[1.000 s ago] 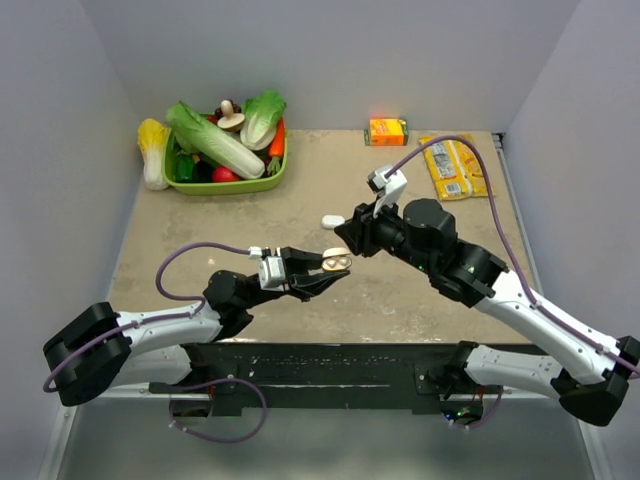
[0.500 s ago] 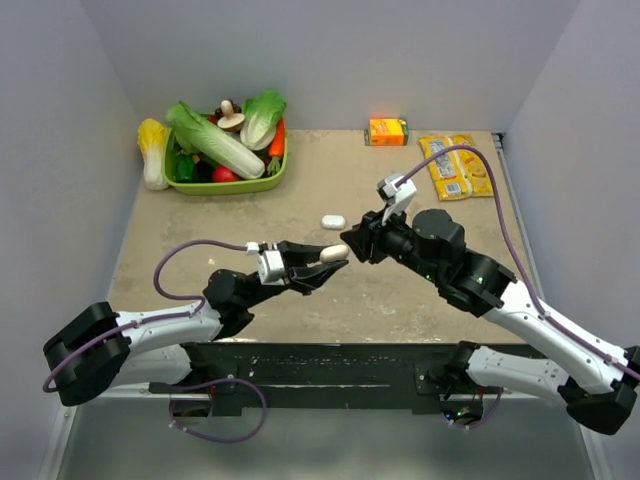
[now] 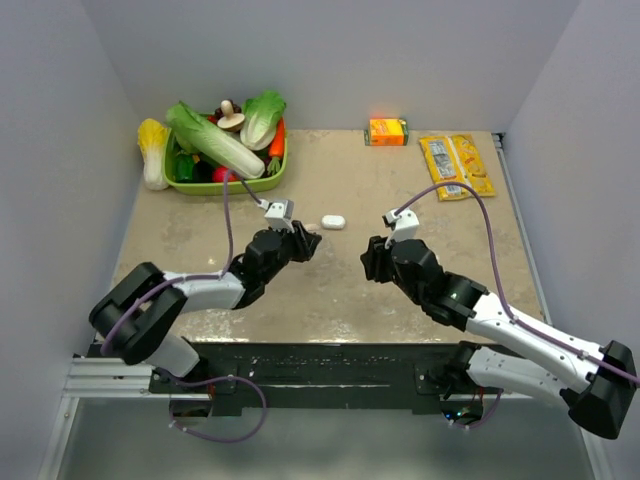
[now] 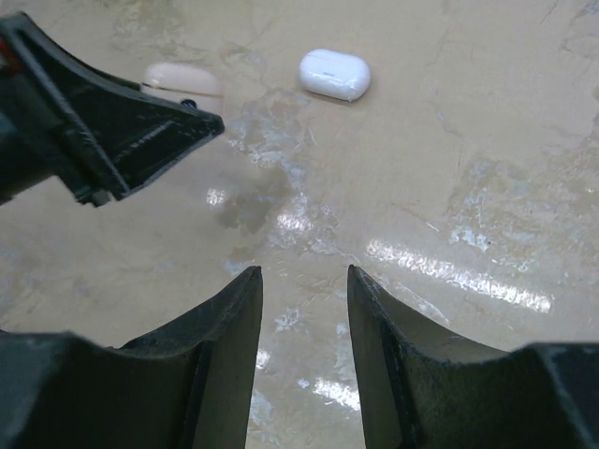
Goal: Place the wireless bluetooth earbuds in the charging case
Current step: Place the charging case at the center of the board.
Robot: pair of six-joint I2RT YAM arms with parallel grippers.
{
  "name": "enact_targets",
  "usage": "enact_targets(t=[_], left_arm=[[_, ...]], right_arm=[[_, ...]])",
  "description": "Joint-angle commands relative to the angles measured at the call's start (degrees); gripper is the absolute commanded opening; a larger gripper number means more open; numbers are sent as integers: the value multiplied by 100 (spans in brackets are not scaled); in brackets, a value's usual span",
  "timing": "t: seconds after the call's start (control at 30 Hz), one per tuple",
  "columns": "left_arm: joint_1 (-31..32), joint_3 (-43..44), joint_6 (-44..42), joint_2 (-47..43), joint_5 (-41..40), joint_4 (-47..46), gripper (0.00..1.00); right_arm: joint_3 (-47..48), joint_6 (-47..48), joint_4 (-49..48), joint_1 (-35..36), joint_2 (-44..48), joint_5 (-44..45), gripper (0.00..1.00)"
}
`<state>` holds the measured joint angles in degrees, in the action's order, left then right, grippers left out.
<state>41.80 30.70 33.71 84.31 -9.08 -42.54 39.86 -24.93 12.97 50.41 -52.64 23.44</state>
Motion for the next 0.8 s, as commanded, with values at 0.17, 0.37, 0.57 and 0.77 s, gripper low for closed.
enact_targets(t=[0.17,0.37,0.57,0.77], left_arm=[[-348,1043,425,1570,1119,528,0],[-409,1184,522,2010,1075,739,16],[-480,1193,575,2194,1058,966,43],[-585,1114,566,2090,1040,1388,60]], right_arm=[[-294,-267,-559,4,263,-200,45],[-329,-241,-506,-5,307,-103,45],[-329,-197,-427,-5,378,-33,45],[-303,-214,-322,-5,395,3,46]])
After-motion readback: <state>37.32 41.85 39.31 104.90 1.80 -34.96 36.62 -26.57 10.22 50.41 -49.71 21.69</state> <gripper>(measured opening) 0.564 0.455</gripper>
